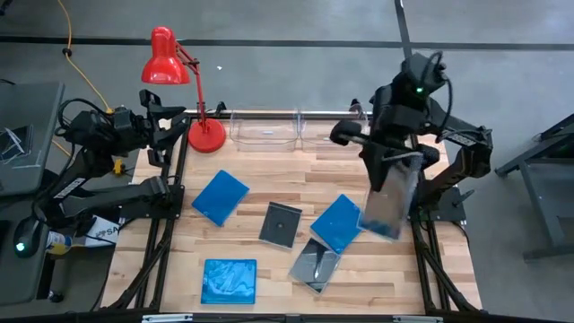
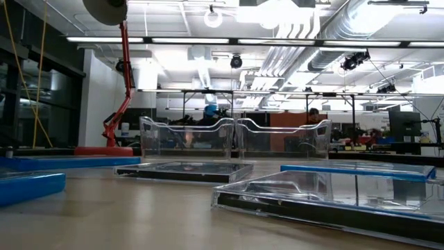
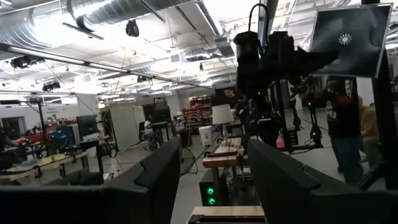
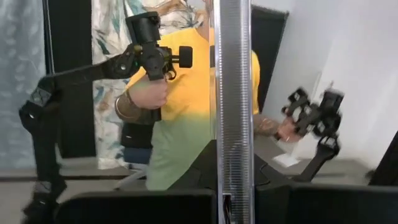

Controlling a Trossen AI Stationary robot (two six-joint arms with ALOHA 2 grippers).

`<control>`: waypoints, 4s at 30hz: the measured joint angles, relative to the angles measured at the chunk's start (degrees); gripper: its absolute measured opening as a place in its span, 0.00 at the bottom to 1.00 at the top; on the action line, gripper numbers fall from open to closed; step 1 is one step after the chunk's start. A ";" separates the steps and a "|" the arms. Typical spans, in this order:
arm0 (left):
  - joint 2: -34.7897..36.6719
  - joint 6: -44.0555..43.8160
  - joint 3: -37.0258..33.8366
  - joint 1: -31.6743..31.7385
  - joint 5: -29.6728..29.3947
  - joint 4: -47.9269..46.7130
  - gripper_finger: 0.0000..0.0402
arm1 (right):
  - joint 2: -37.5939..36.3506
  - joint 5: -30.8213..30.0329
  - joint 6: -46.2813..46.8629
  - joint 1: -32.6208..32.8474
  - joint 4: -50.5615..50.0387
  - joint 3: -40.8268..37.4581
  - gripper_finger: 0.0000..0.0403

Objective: Pick & place jewel cases by type
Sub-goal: Put the top black cd case into the right transparent bin

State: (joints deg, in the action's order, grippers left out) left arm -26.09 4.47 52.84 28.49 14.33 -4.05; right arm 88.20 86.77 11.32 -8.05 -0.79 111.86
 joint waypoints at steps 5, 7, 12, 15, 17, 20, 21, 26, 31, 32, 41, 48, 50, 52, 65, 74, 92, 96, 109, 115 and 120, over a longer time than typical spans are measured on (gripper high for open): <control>0.00 0.05 0.00 0.00 -0.09 0.02 0.45 | -0.02 -1.50 6.91 -0.30 -0.28 -4.50 0.00; 0.00 0.07 0.00 0.00 -0.13 0.02 0.45 | -0.02 -2.59 10.34 -1.01 -0.33 -6.93 0.00; 0.00 0.22 0.00 0.00 -1.41 -0.02 0.45 | 0.02 -8.15 15.33 -3.57 -0.41 -14.54 0.00; 0.00 0.22 0.00 0.00 -2.17 -0.01 0.45 | 0.02 -15.84 15.73 -5.50 -0.42 -19.51 0.00; 0.00 -0.07 0.00 0.00 -2.74 -0.12 0.45 | 0.04 -22.47 16.34 -6.79 -0.45 -22.90 0.00; 0.00 -0.30 0.00 0.00 -3.30 -0.46 0.45 | 0.04 -34.48 19.60 -8.50 -0.32 -27.60 0.00; 0.00 -0.42 0.00 0.00 -3.40 -0.44 0.45 | 0.04 -38.49 20.97 -8.92 -0.17 -29.02 0.00; 0.00 -1.58 0.00 0.00 -3.48 -0.45 0.45 | 0.09 -52.56 29.48 -9.73 10.05 -36.77 0.00; 0.00 -3.82 0.00 0.00 -4.58 -0.54 0.45 | 0.09 -62.04 41.10 -9.48 30.47 -45.89 0.00; 0.00 -4.68 0.00 0.00 -5.09 -0.77 0.45 | 0.09 -64.86 43.59 -9.36 35.42 -48.05 0.00; 0.00 -9.41 0.00 0.00 -10.24 -6.39 0.45 | 0.07 -93.93 54.58 -7.01 80.61 -67.23 0.00; -0.02 -11.04 0.00 0.00 -14.24 -8.13 0.45 | -1.76 -95.85 55.59 -6.45 90.44 -73.42 0.00; -0.01 -11.19 0.00 0.00 -14.87 -8.13 0.45 | -1.97 -93.86 55.76 -6.11 90.46 -72.59 0.00; 0.00 -11.23 0.00 0.00 -14.99 -8.11 0.45 | -2.08 -93.27 54.83 -5.66 90.55 -71.47 0.00; -0.01 -11.43 0.00 0.00 -14.97 -8.12 0.45 | -2.54 -89.09 45.05 -13.22 73.28 -68.68 0.00; 0.00 -11.85 0.00 0.00 -14.80 -8.36 0.45 | -9.33 -84.97 12.50 -18.98 7.93 -49.21 0.00; 0.00 -11.85 0.00 0.00 -14.93 -9.86 0.45 | -8.34 -101.17 -30.45 -22.05 -41.46 -31.05 0.00; 0.00 -11.87 0.00 0.00 -14.93 -9.84 0.45 | -7.46 -92.30 -30.85 -24.98 -47.95 -31.05 0.00; 0.00 -12.56 0.00 -0.01 -13.32 -9.70 0.45 | -0.35 -78.78 -33.77 -31.95 -55.12 -31.05 0.00; 0.00 -12.56 0.00 -0.02 -12.18 -9.76 0.45 | 2.39 -77.46 -37.52 -34.00 -55.51 -31.05 0.00; 0.00 -12.52 0.00 -0.02 -10.59 -9.79 0.45 | 3.49 -79.17 -41.99 -35.11 -54.82 -31.05 0.00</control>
State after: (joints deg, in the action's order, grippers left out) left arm -26.09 -8.05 52.84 28.47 3.74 -13.85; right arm 91.69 7.59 -30.67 -43.16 -55.60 80.82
